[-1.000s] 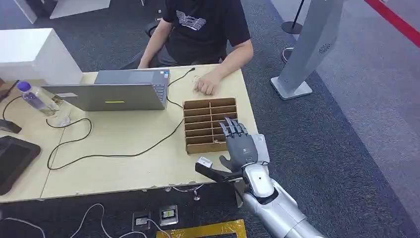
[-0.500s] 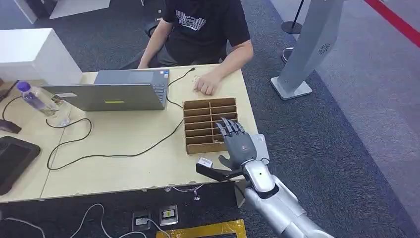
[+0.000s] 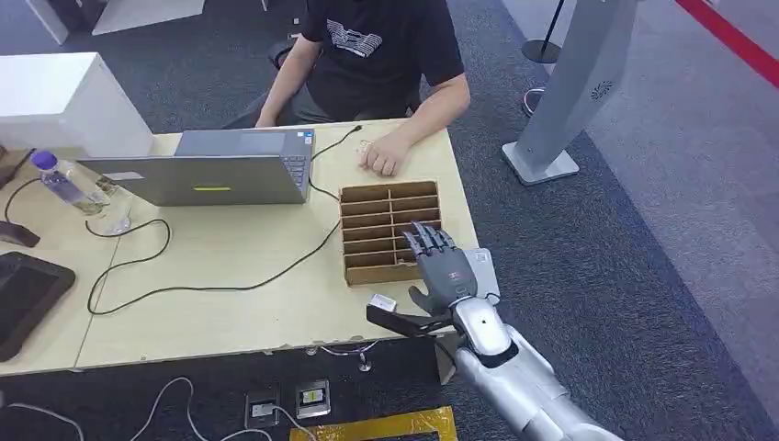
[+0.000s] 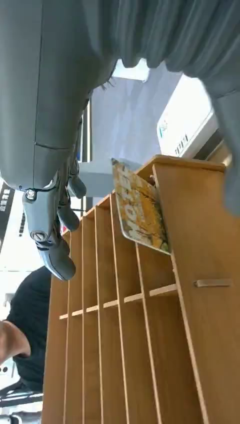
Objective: Pass the card to the sensor for recognition and then transmit it.
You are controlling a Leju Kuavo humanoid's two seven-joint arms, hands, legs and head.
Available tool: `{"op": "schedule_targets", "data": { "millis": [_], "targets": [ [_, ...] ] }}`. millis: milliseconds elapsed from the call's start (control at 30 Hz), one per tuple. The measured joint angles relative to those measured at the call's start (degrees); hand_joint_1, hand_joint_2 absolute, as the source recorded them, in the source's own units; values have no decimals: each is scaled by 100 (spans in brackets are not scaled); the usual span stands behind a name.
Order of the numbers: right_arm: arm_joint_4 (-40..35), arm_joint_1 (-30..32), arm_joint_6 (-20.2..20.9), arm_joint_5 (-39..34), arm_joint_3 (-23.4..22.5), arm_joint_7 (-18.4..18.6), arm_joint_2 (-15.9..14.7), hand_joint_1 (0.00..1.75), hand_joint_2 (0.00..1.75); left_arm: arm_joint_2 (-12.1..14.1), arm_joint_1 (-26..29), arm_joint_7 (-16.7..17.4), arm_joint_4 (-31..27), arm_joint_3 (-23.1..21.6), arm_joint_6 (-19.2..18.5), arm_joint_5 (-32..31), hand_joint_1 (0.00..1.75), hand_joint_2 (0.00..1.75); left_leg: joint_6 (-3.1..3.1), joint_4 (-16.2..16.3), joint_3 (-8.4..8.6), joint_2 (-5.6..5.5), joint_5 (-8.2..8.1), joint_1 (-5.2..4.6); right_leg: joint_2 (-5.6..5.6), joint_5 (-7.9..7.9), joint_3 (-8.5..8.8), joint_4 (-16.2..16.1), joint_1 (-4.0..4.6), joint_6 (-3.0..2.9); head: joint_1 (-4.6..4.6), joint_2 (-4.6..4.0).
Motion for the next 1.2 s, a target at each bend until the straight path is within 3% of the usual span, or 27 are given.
{"op": "schedule_targets", "data": {
  "millis": [933,1133,1200],
  "targets": [
    [188,-82,22,-159,0,-105,-2,175,175,-28,0,-13,0,0,9,-15,0,0,0,0,2,0,0,0,0,0,1,0,0,0,0,0],
    [188,-96,33,-168,0,-59,-2,175,175,-31,0,-13,0,0,13,-18,0,0,0,0,2,0,0,0,0,0,2,0,0,0,0,0],
    [158,-95,-22,-68,0,137,-2,175,175,-31,0,-13,0,0,15,-20,0,0,0,0,2,0,0,0,-1,0,3,1,0,0,0,0]
  ]
}}
